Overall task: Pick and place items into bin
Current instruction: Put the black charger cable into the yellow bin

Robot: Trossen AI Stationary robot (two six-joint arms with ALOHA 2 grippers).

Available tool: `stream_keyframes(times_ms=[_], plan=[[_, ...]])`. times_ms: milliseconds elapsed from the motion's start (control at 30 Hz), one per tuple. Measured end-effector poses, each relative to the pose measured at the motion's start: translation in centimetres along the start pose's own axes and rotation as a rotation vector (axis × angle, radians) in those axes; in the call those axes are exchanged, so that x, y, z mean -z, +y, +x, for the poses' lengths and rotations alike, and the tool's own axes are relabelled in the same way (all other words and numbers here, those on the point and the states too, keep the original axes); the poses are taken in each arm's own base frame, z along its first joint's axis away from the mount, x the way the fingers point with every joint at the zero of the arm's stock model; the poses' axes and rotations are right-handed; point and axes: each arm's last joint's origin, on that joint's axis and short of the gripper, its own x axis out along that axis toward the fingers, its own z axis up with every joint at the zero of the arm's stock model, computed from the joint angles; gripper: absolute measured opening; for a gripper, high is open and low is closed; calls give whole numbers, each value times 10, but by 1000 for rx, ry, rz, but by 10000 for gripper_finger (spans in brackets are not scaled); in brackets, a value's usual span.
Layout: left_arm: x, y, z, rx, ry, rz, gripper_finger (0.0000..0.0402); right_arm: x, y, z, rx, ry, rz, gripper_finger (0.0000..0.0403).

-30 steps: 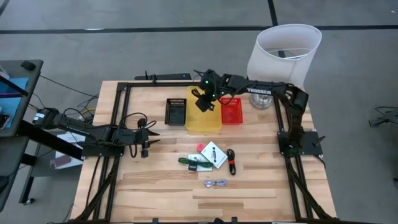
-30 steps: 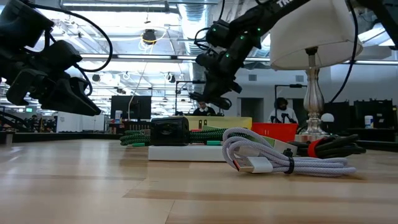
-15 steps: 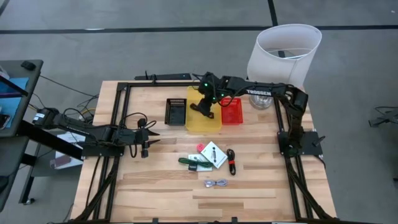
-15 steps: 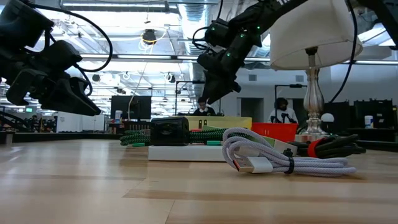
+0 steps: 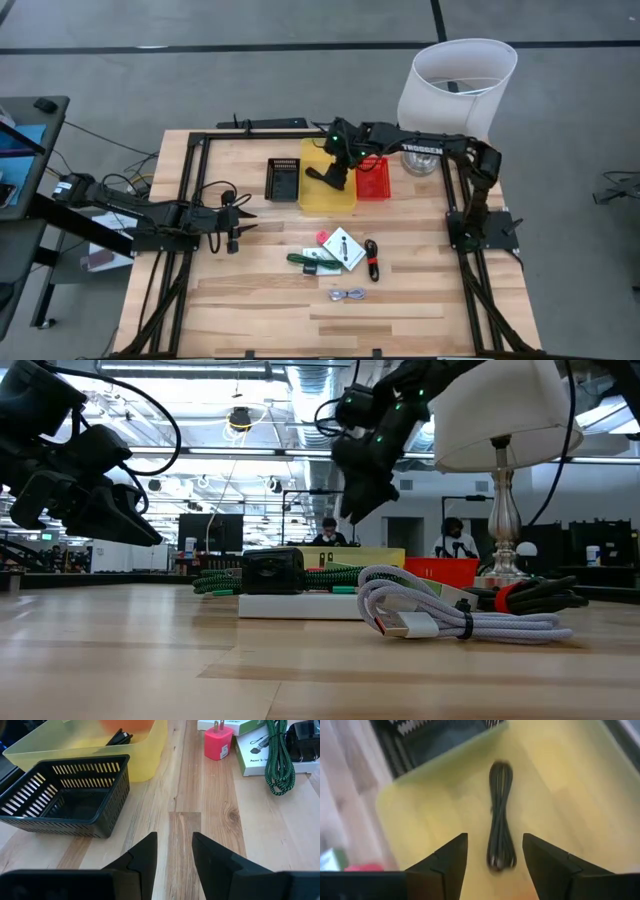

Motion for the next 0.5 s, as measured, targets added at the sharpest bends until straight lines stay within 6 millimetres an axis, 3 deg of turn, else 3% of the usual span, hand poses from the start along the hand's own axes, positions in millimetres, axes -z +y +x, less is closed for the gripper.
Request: stream_keyframes(times_ms=[267,500], plan=[[0,0,0,0,0,0,116,23,33,-37,-21,133,-13,181],[0,0,0,0,0,1,116,46,74,-50,31,242,-6,196]])
